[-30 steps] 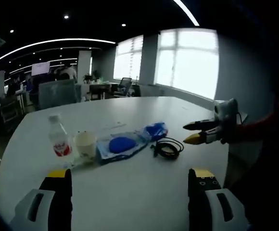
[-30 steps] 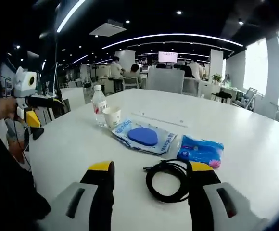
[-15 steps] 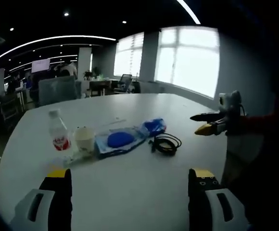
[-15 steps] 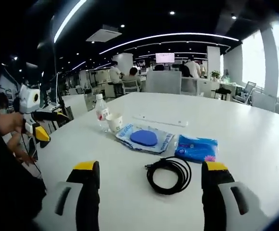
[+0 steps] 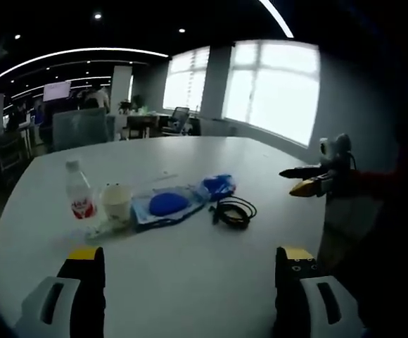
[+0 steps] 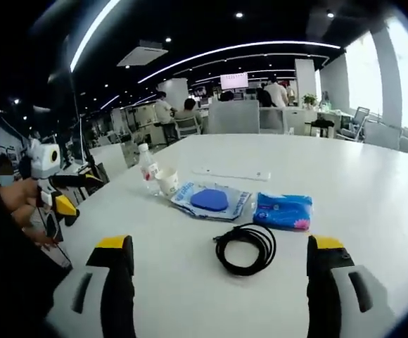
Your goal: Arrange the tabletop items into an orderly group along one side of the table until the central work area is clear of visible clutter.
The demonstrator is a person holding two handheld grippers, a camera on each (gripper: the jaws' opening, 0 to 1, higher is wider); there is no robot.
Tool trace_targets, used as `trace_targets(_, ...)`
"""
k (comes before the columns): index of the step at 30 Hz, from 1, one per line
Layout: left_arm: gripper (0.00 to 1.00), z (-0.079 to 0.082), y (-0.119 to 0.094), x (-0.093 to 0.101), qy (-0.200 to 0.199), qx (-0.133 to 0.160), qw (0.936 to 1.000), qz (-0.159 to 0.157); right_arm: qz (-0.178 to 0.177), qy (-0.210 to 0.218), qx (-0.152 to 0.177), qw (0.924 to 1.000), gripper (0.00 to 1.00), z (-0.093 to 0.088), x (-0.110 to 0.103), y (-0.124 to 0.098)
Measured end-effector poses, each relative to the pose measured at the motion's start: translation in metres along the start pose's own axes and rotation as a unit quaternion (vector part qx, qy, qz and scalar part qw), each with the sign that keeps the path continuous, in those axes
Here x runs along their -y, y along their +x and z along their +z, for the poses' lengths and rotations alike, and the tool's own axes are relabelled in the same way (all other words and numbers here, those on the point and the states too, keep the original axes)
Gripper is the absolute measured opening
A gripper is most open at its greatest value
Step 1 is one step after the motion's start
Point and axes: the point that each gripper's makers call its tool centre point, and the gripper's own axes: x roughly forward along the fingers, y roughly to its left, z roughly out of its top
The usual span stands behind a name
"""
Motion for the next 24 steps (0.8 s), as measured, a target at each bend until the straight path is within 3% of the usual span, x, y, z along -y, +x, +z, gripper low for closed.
trace_targets(8,1.0,-0.003,-0.006,-0.011,-0.015,-0.01,0.9998,0.009,-0.013,0.001,-0.013,0.9998,1.0,0.001,0.007,-0.005)
trace_targets(24,1.0,0.001,-0.011,-0.019,-0.014,0.004,0.9991,0.039,-0.015,0.012,-0.014,0.9997,1.0,-0.003,0.018,-0.006)
